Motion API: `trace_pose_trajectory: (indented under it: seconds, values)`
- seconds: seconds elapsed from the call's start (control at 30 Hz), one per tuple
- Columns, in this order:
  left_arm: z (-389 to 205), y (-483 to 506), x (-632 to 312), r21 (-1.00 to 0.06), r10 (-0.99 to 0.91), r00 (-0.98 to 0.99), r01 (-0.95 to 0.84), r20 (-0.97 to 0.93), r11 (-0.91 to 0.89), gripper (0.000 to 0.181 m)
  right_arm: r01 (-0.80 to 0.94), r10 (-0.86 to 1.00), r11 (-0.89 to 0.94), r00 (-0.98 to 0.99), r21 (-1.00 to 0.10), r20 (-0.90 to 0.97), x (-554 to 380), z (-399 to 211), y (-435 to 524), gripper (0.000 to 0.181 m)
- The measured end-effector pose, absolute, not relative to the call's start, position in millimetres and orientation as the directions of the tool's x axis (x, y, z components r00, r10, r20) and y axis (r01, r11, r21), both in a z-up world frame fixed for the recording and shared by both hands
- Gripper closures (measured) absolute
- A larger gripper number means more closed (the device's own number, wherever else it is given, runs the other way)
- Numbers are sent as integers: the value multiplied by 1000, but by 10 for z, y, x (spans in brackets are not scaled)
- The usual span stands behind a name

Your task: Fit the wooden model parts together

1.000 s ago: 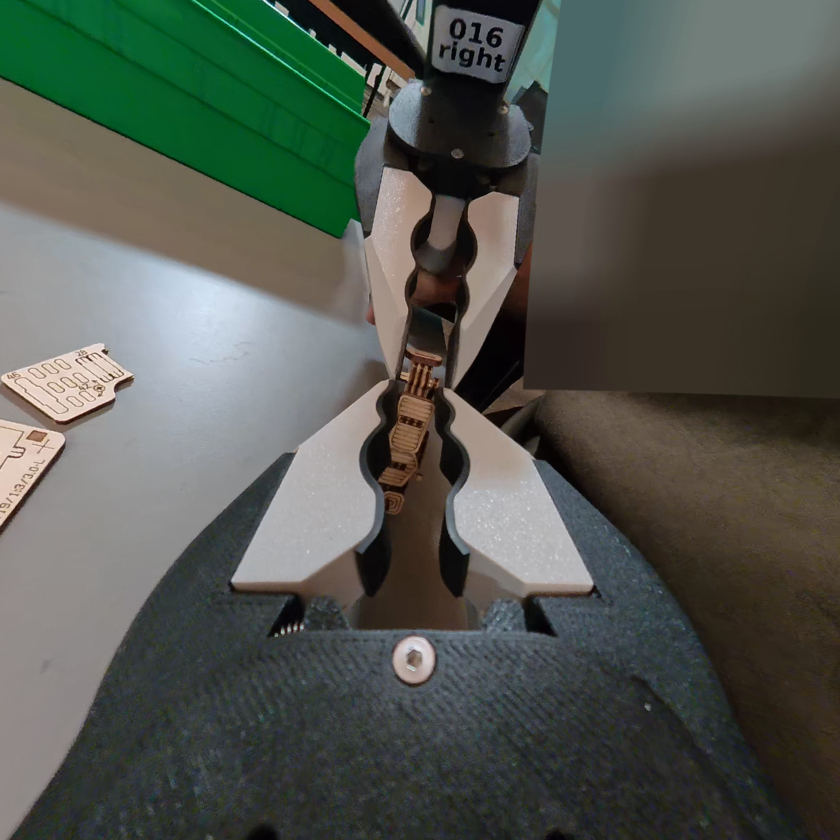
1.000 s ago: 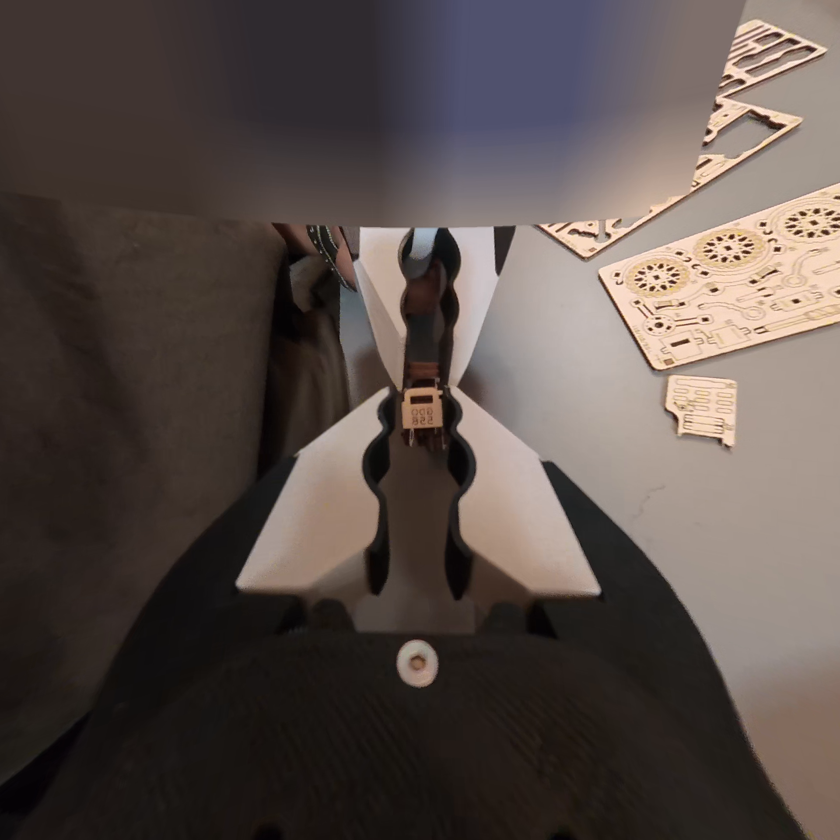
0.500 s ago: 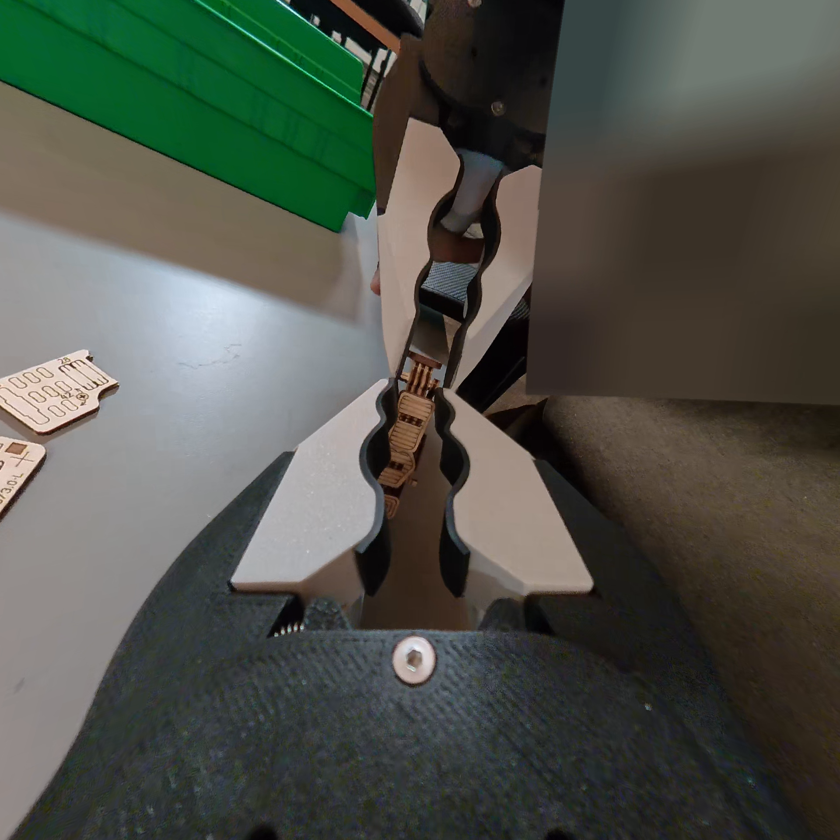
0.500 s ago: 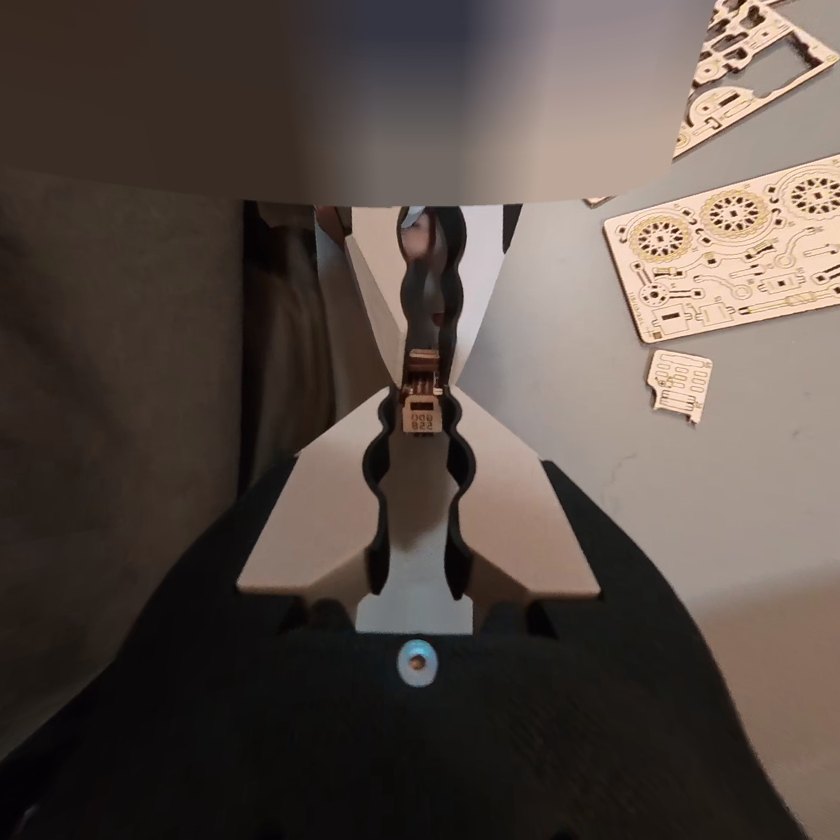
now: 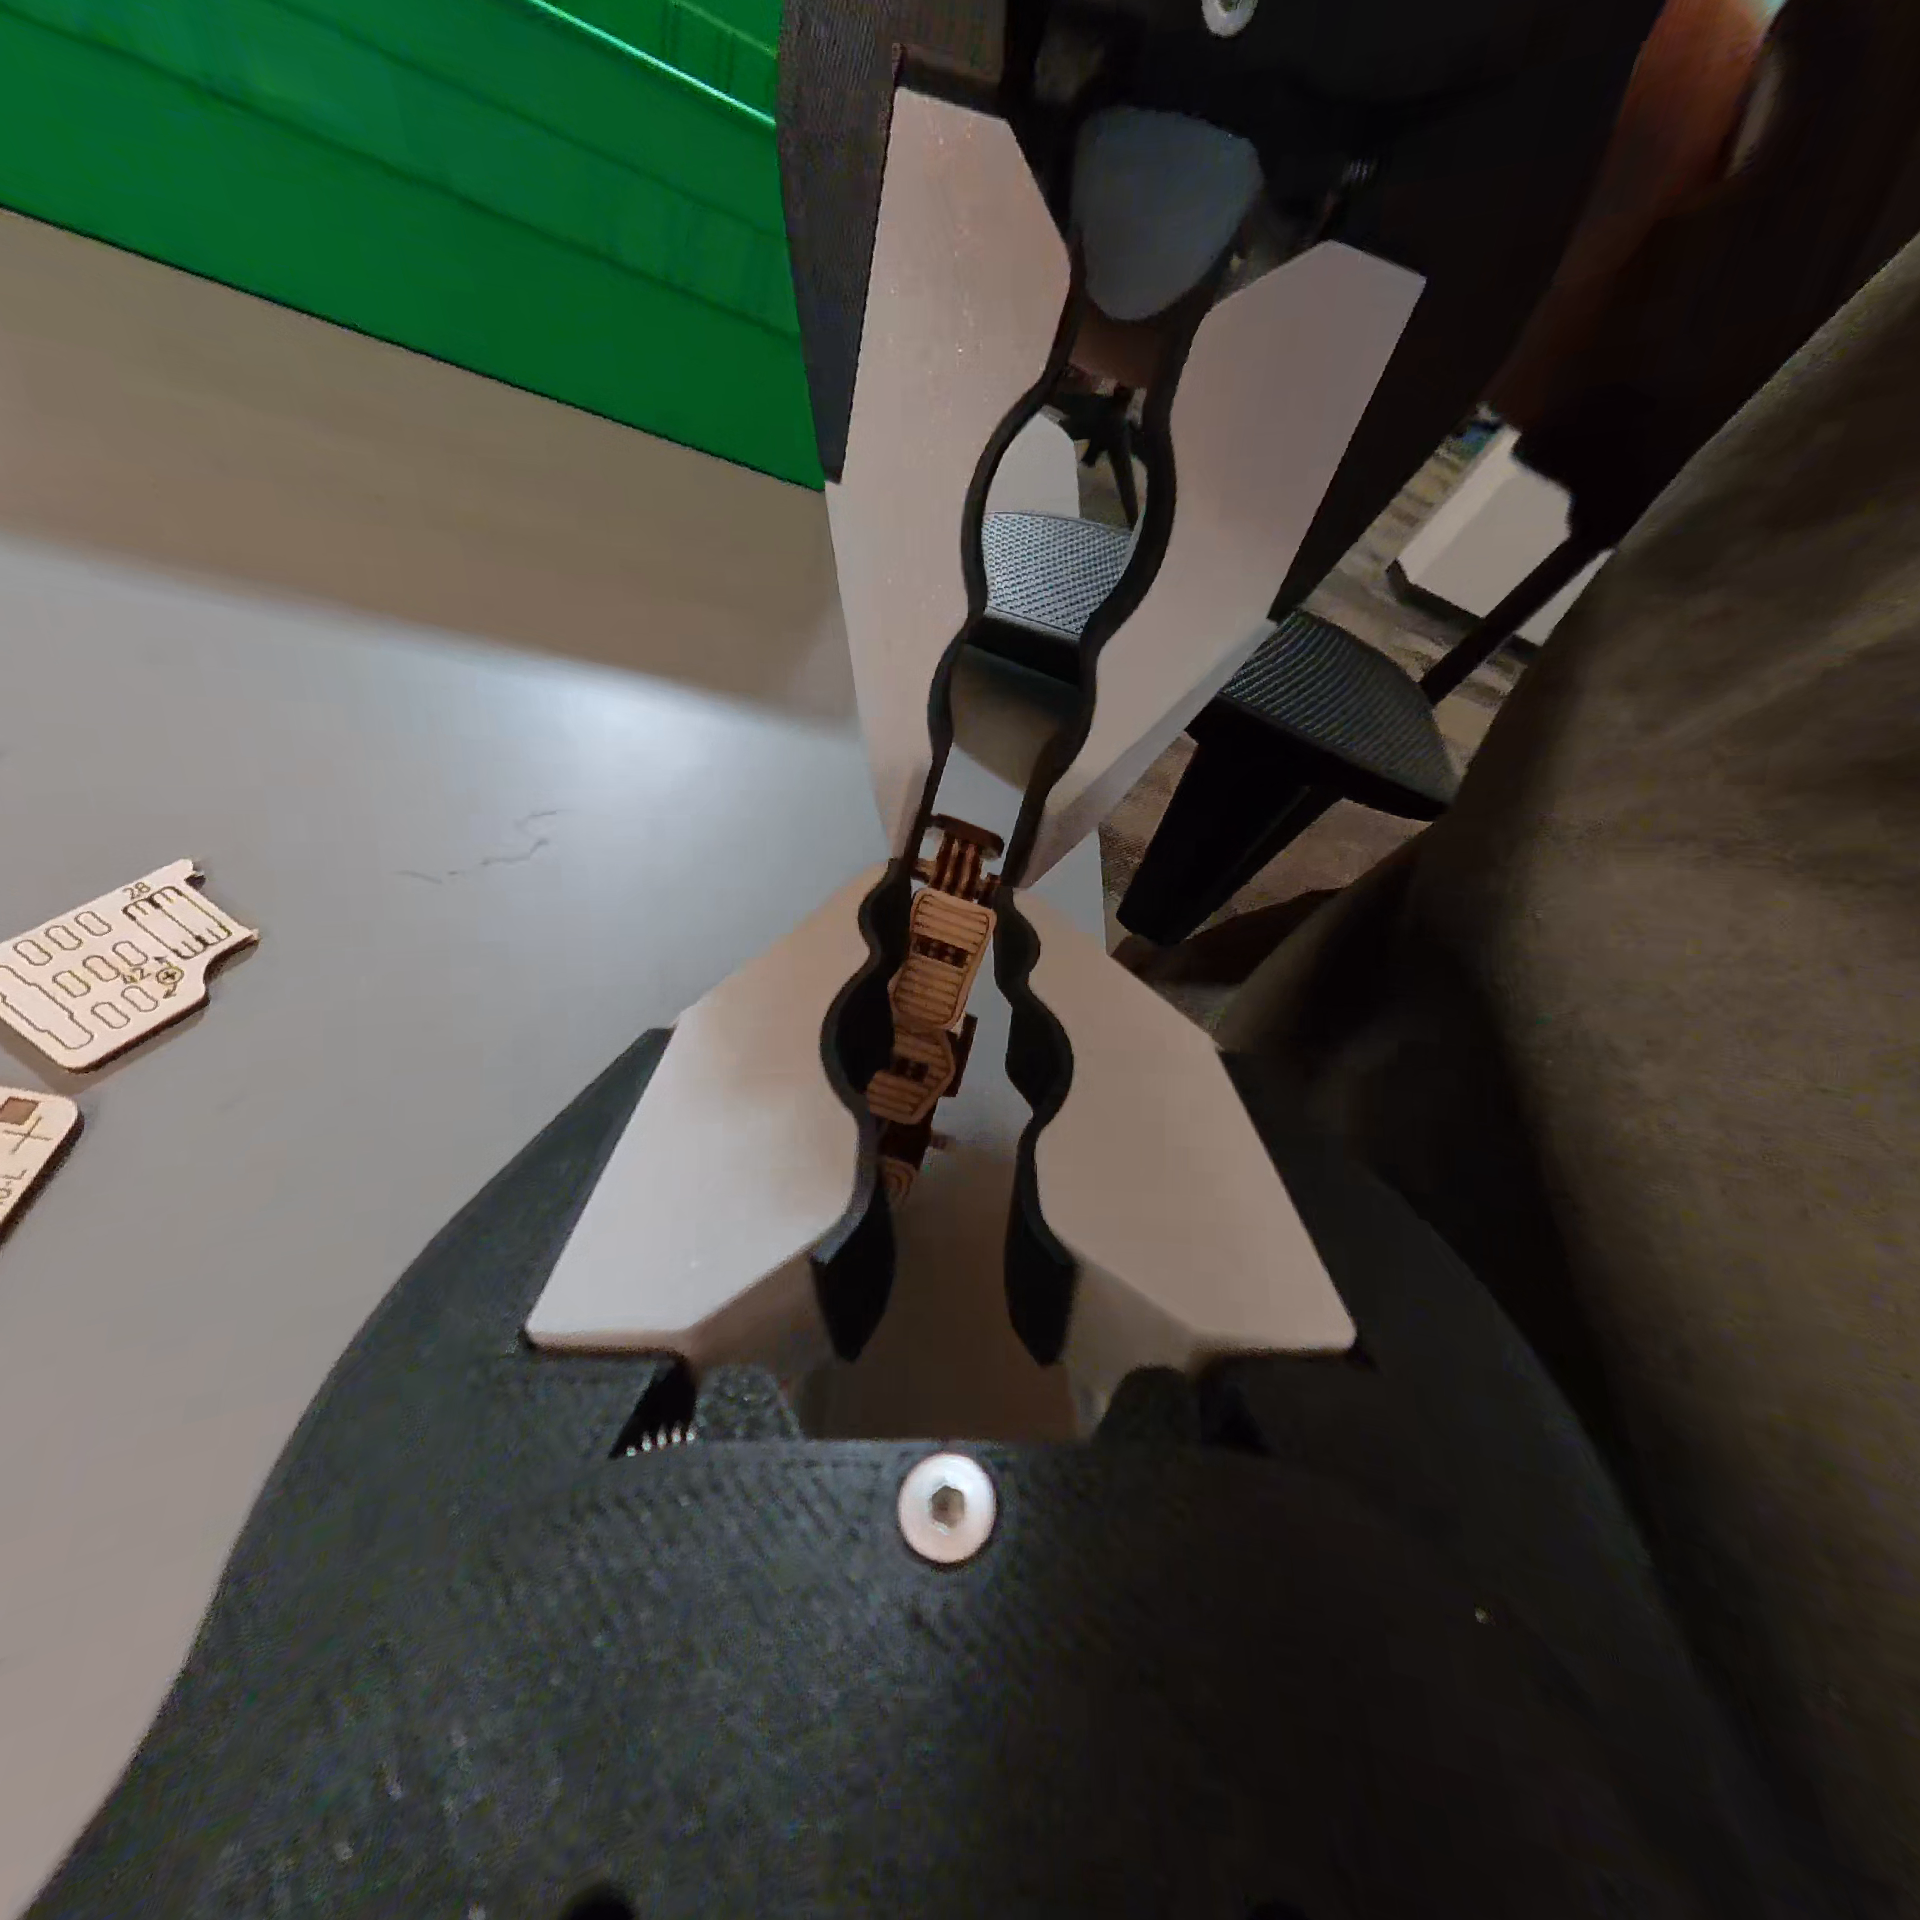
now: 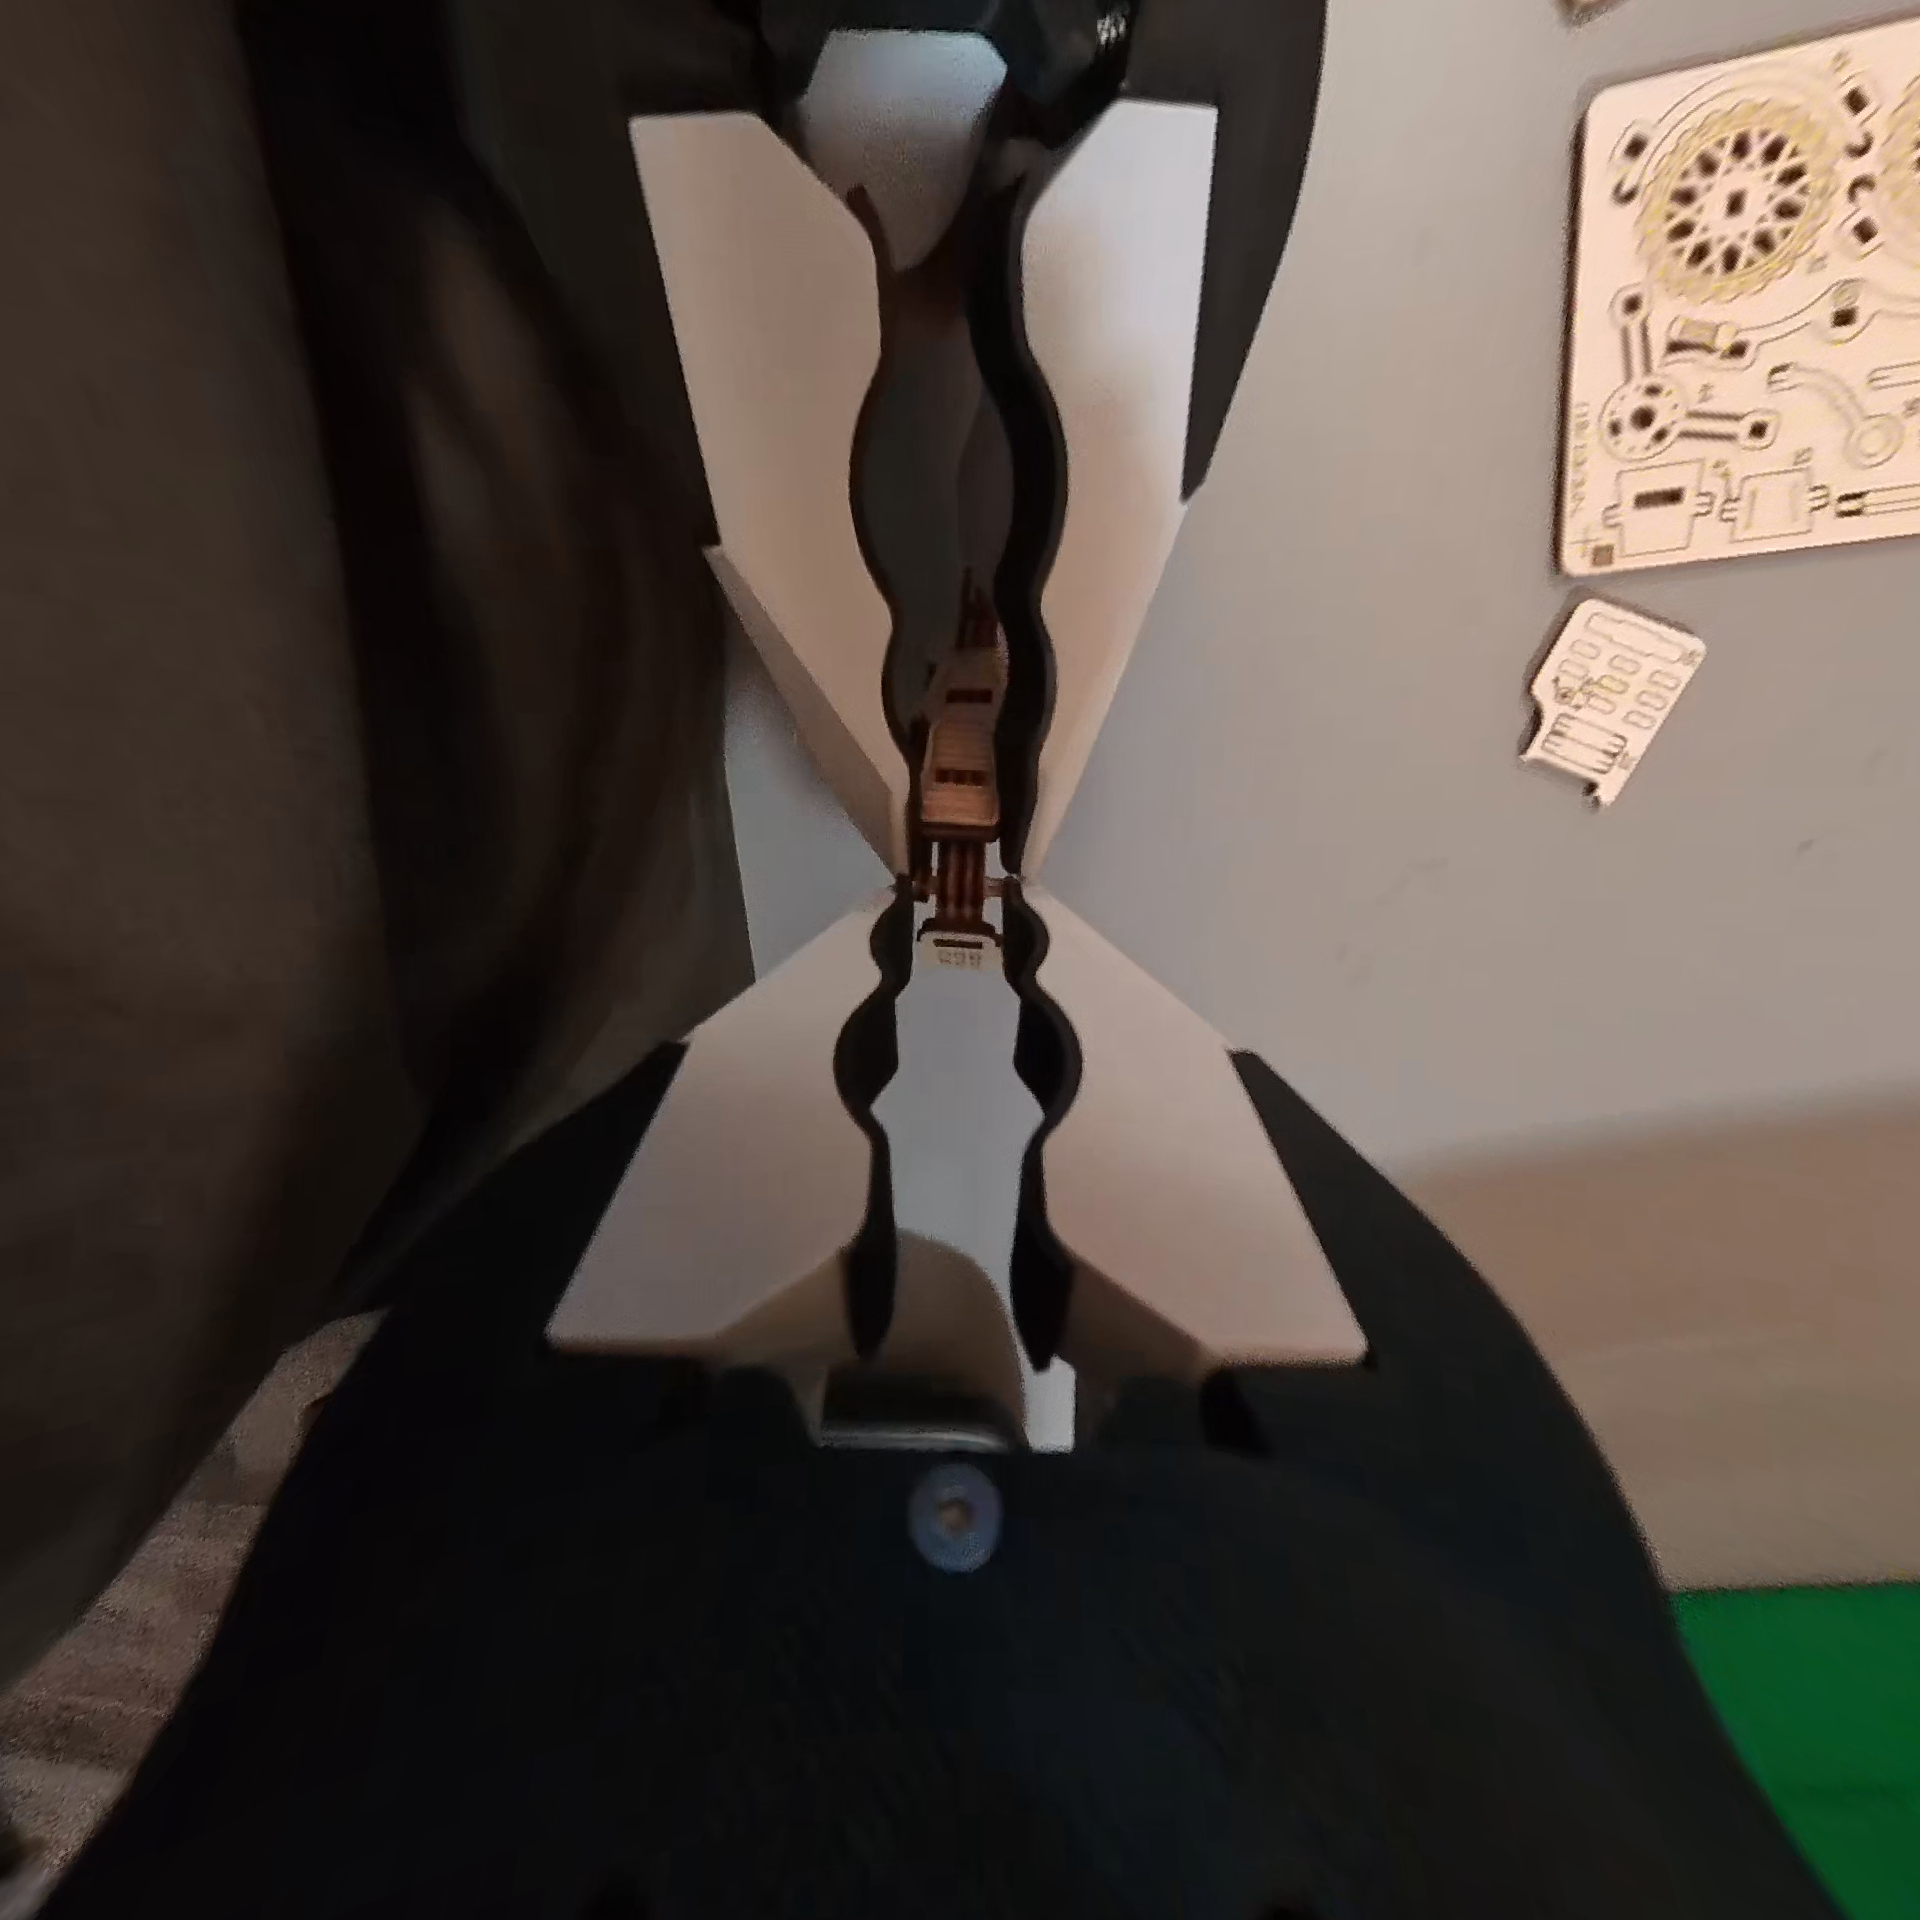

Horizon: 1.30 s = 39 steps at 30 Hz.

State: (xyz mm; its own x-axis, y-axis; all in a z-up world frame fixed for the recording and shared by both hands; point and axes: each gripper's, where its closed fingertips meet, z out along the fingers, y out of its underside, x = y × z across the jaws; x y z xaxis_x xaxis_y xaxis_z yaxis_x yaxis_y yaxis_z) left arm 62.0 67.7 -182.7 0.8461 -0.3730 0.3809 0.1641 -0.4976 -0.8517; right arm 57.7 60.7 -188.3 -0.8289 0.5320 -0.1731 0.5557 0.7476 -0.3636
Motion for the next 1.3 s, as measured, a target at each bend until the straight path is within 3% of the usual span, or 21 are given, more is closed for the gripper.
trace_pose_trajectory:
  seconds: [0.5,0.8,1.0,1.17,1.3]
  values:
    - [-1851,679,693,-870,-402,846,135,351,-474,167,567,565,688,-810,-453,-155,644,-1915,606,168]
    - [-1875,696,680,-872,-405,838,155,365,-464,165,603,579,599,-781,-527,-235,632,-1951,614,167]
    - [-1783,614,483,-847,-380,807,254,452,-468,138,651,604,492,-733,-578,-312,599,-1983,655,167]
    - [-2021,532,372,-819,-363,831,176,421,-546,140,669,598,433,-714,-603,-363,579,-1975,677,167]
    - [-2055,581,421,-799,-376,810,176,450,-576,152,677,582,412,-711,-610,-395,578,-1973,667,167]
